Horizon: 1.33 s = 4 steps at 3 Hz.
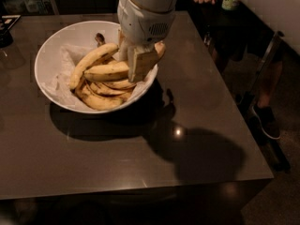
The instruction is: Pick banana from white bowl
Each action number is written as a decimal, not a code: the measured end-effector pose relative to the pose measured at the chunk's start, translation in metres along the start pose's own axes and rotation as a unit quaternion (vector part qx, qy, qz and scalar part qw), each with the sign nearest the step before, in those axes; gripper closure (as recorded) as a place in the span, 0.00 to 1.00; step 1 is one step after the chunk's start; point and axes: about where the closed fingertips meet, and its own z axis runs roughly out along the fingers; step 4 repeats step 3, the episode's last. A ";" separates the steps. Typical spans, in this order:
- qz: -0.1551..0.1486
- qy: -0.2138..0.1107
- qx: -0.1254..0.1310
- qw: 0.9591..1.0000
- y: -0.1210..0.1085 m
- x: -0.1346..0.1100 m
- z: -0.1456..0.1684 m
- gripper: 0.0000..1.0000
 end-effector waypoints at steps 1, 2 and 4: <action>0.006 -0.010 0.026 1.000 0.022 -0.007 -0.032 1.00; 0.012 -0.023 0.046 0.999 0.046 -0.016 -0.055 1.00; 0.014 -0.025 0.049 0.998 0.049 -0.017 -0.059 1.00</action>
Offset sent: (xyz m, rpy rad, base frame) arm -0.0884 -0.0402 0.0485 0.1344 -0.0450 -0.0453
